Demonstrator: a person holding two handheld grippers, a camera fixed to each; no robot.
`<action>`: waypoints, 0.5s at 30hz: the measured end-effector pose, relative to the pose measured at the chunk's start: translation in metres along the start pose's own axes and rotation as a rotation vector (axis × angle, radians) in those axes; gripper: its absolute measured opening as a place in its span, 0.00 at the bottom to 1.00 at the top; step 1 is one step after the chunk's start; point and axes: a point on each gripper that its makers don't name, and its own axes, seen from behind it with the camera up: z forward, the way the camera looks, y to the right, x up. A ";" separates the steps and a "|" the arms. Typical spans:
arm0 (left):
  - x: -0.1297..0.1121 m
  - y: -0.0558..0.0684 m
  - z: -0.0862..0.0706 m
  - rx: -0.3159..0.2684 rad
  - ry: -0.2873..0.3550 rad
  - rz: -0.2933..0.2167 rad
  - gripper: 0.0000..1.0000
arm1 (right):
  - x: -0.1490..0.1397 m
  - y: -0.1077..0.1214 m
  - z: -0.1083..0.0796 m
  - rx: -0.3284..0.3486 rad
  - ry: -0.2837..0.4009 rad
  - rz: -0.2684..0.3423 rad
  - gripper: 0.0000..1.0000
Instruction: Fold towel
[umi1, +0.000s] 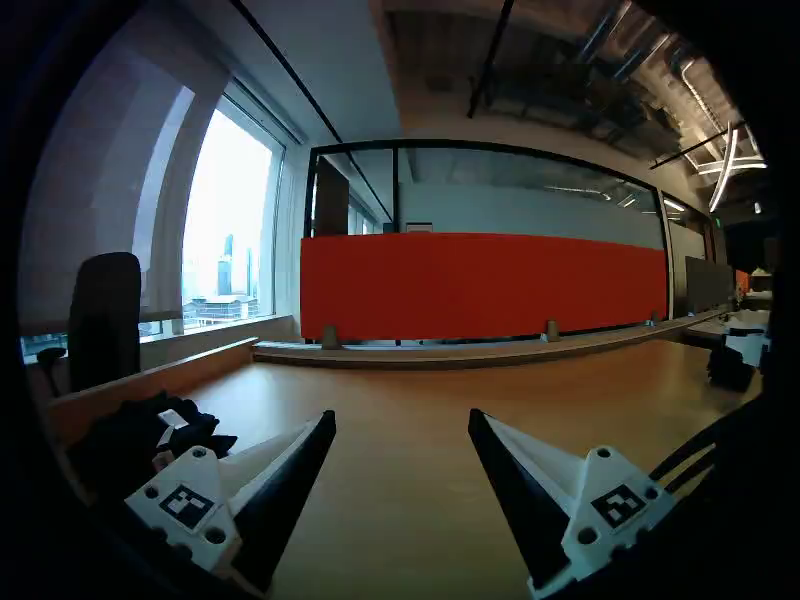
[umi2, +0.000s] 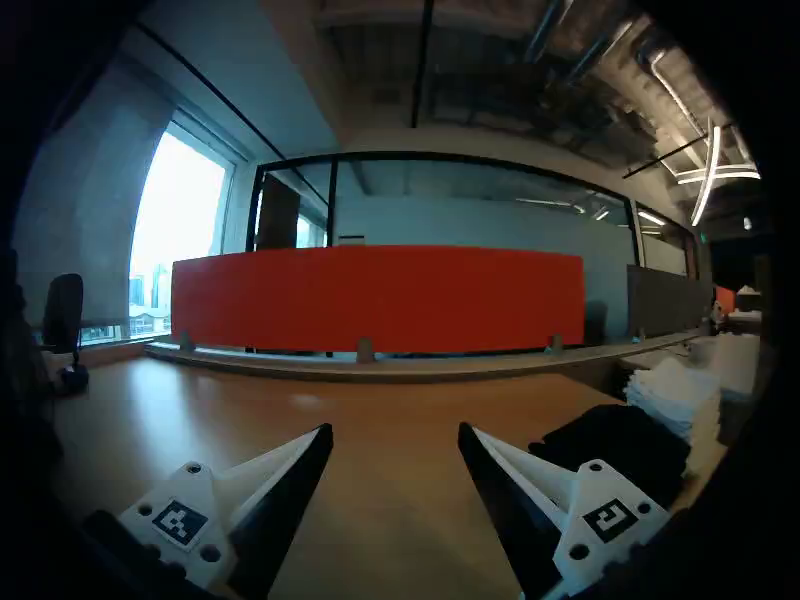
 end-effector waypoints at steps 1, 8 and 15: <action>0.000 0.000 0.000 0.000 0.000 0.000 0.99 | 0.000 0.000 0.000 -0.001 0.000 0.000 0.97; 0.000 0.000 0.000 0.000 0.000 0.000 0.99 | 0.000 0.001 0.000 -0.002 0.000 0.000 0.98; 0.000 0.000 0.000 0.000 0.000 0.000 0.99 | -0.001 0.001 0.001 -0.002 -0.001 0.001 1.00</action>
